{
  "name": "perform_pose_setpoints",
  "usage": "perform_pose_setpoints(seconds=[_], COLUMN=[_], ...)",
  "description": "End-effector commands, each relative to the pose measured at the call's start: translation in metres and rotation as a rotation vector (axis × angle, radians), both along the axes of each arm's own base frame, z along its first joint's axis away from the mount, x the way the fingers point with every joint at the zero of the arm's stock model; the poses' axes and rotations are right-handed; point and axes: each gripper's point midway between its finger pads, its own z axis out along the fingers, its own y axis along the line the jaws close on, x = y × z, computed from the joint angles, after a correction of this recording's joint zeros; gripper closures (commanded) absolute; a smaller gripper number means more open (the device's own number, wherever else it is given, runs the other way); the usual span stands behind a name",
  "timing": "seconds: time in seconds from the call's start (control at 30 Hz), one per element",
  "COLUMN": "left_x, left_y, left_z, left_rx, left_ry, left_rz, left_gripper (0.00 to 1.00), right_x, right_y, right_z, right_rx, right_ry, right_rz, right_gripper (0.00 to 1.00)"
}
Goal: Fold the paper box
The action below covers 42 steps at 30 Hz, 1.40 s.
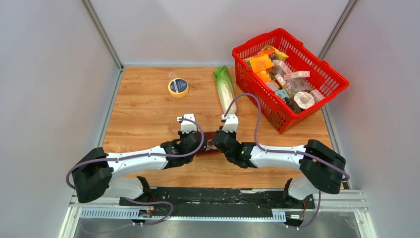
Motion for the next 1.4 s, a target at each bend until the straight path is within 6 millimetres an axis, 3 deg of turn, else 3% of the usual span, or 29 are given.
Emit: perform_pose_setpoints(seconds=[0.0,0.5,0.63,0.87,0.93,1.03,1.07,1.1,1.17,1.23,1.27,1.33,1.37], left_x=[-0.006,-0.026,-0.033,-0.041,-0.042,-0.043,-0.043,-0.043,-0.045,-0.045,-0.045,-0.045,-0.044], left_y=[0.008,0.017,0.024,0.028,0.028,0.028,0.028,0.029,0.029,0.030,0.030,0.030,0.031], left_z=[-0.010,-0.028,-0.029,-0.039,-0.040,-0.039,-0.039,-0.039,-0.039,-0.039,-0.039,-0.038,-0.038], left_rx=[0.001,-0.028,-0.011,0.015,0.021,0.035,0.034,0.039,0.036,0.028,0.030,0.029,0.027], left_ry=[-0.010,-0.029,-0.059,-0.057,-0.055,-0.059,-0.061,-0.060,-0.060,-0.063,-0.065,-0.071,-0.074], left_rz=[0.057,0.094,0.111,0.117,0.119,0.115,0.116,0.116,0.116,0.120,0.120,0.121,0.126], left_gripper=[1.00,1.00,1.00,1.00,1.00,1.00,1.00,1.00,1.00,1.00,1.00,1.00,1.00], right_x=[0.001,-0.024,-0.031,-0.044,-0.052,-0.072,-0.082,-0.085,-0.095,-0.083,-0.087,-0.071,-0.073], right_y=[-0.003,-0.020,-0.022,-0.027,-0.037,-0.051,-0.046,-0.055,-0.047,-0.053,-0.044,-0.037,-0.022], right_z=[0.002,-0.019,-0.023,-0.021,-0.020,-0.017,-0.015,-0.004,0.016,0.041,0.057,0.079,0.094], right_rx=[0.024,0.004,0.011,-0.007,-0.032,-0.055,-0.036,-0.022,0.087,0.258,0.362,0.512,0.576], right_ry=[-0.030,-0.014,-0.002,0.060,0.096,0.169,0.210,0.231,0.316,0.401,0.471,0.507,0.553], right_rz=[-0.064,-0.060,-0.055,-0.017,-0.003,0.055,0.112,0.123,0.170,0.092,0.112,0.059,0.102], right_gripper=[1.00,0.99,0.94,0.71,0.65,0.40,0.30,0.29,0.23,0.22,0.22,0.22,0.22])
